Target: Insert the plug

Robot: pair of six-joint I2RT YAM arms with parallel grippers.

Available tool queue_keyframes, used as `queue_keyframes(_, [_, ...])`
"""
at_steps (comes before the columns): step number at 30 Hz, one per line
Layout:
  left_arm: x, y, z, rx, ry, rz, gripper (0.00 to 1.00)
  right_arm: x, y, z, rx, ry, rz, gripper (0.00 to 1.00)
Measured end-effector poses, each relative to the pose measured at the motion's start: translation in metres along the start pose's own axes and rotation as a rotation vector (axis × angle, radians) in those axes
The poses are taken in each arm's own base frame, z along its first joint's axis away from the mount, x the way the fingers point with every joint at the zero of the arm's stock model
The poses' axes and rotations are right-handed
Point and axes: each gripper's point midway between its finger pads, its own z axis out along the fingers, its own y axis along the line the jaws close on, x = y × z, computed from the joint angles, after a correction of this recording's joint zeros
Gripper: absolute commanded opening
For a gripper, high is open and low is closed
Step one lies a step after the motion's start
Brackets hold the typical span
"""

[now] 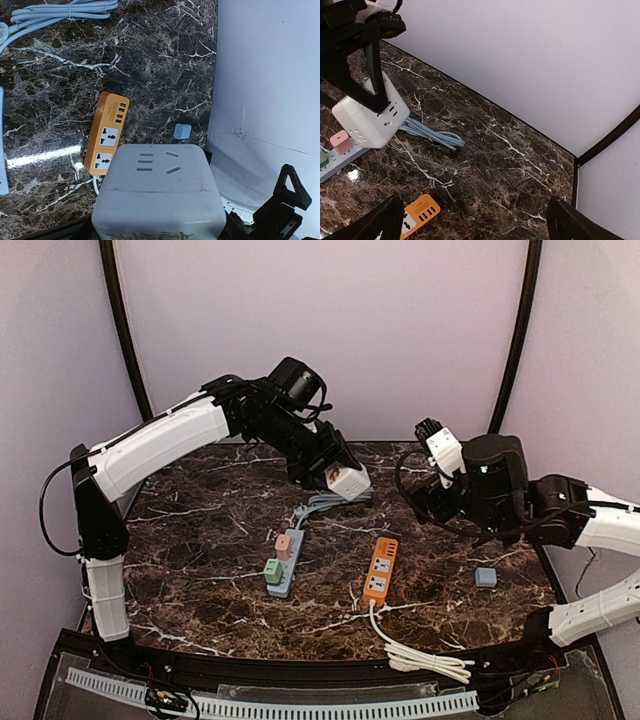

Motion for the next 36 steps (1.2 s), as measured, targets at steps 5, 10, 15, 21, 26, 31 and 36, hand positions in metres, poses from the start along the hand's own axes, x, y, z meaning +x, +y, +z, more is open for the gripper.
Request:
queue_keyframes(5, [0.001, -0.001, -0.006, -0.023, -0.019, 0.069, 0.01, 0.004, -0.005, -0.001, 0.012, 0.076, 0.073, 0.99])
queue_keyframes(10, [0.007, -0.014, -0.011, -0.008, -0.031, 0.158, 0.01, 0.017, -0.020, 0.008, 0.018, 0.173, 0.168, 0.99])
queue_keyframes(15, [0.013, -0.016, -0.003, -0.028, -0.025, 0.233, 0.01, 0.042, -0.052, 0.025, 0.043, 0.302, 0.323, 0.99])
queue_keyframes(21, [0.020, -0.002, 0.016, -0.099, 0.003, 0.289, 0.01, 0.073, -0.070, 0.030, 0.028, 0.425, 0.468, 0.99])
queue_keyframes(26, [0.027, 0.009, 0.033, -0.156, 0.032, 0.333, 0.01, 0.098, -0.075, 0.031, 0.031, 0.500, 0.534, 0.99])
queue_keyframes(31, [0.031, 0.016, 0.051, -0.184, 0.060, 0.367, 0.01, 0.118, -0.073, 0.028, 0.030, 0.562, 0.564, 0.99])
queue_keyframes(36, [0.034, 0.023, 0.072, -0.203, 0.088, 0.396, 0.01, 0.124, -0.067, 0.025, 0.013, 0.581, 0.586, 0.99])
